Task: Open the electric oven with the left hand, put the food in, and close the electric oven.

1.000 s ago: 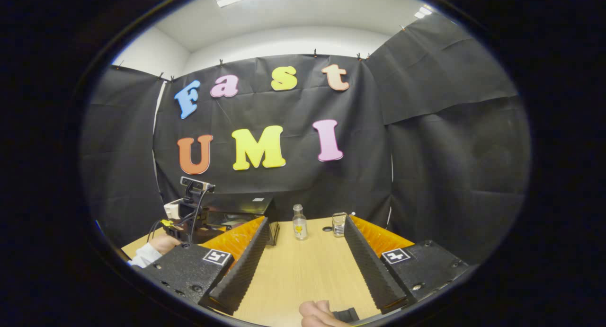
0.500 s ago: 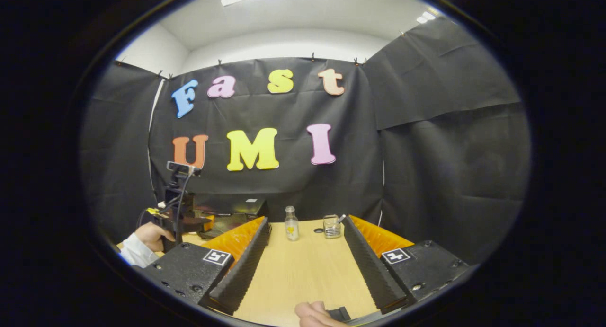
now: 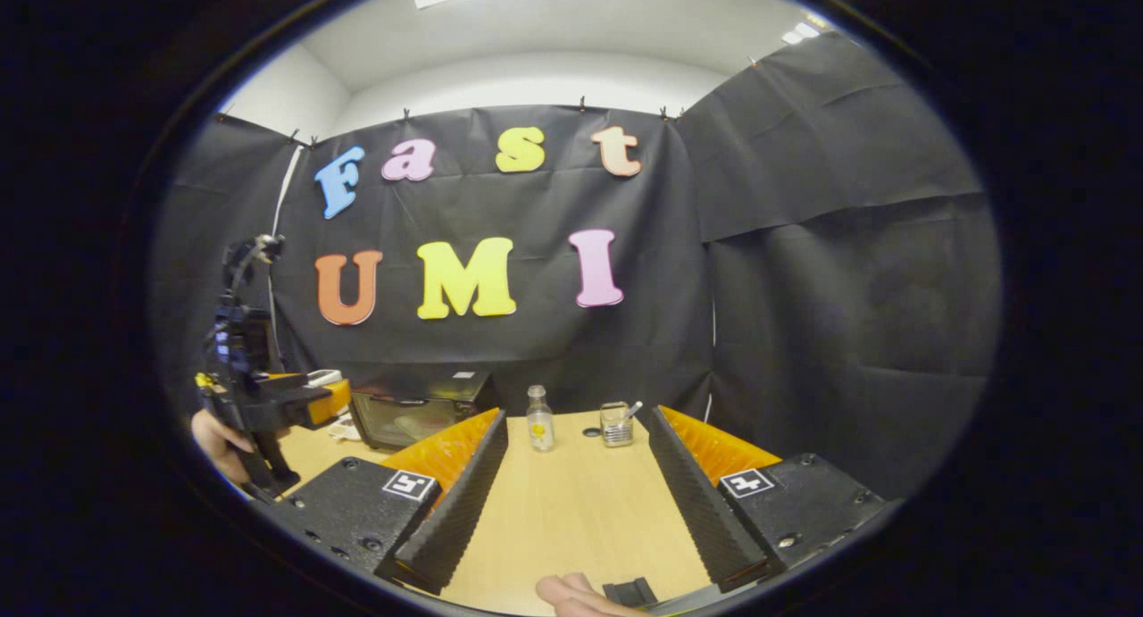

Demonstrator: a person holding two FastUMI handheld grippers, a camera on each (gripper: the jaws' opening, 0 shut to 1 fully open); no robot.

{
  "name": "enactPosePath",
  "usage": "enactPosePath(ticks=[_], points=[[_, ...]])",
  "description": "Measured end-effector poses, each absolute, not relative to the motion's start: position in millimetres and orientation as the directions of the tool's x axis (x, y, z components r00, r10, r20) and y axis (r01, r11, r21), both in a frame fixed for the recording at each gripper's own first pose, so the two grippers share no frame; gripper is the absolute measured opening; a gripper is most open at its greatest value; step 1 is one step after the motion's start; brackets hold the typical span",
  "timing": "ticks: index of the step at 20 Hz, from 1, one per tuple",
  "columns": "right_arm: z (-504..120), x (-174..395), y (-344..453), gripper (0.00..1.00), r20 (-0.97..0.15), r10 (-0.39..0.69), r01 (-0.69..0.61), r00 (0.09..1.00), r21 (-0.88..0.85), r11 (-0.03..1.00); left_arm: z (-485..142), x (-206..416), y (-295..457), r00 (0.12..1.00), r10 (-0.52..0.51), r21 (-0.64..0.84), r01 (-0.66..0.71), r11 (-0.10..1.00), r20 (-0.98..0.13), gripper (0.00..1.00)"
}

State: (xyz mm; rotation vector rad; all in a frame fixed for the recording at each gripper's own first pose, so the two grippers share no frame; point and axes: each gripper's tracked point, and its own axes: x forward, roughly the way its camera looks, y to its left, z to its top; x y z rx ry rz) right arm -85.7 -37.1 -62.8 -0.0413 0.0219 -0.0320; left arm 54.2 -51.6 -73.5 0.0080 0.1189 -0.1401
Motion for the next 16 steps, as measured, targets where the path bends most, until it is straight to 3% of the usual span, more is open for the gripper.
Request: enactPosePath(ticks=[5,7,8,16], points=[[-65,-88,-35,0.96,-0.019,-0.019,0.018,1.0,-0.032,0.999,-41,-7,-44,0.994,-0.111,0.036,0.111,0.993,-0.004,0.96],[-70,-84,-34,1.0,-0.025,-0.019,0.018,1.0,-0.034,0.999,-41,-29,-45,0.995,-0.104,0.029,0.104,0.994,0.008,0.96],[-69,-82,-33,0.96,-0.023,-0.019,0.018,1.0,-0.034,0.999,-40,-36,-44,0.995,-0.101,0.033,0.1,0.994,0.014,0.96],[-63,-91,-10,0.96,-0.006,0.033,-0.033,0.999,-0.124,0.992,-25,-69,-29,0.993,-0.113,0.008,0.112,0.994,0.039,0.96]])
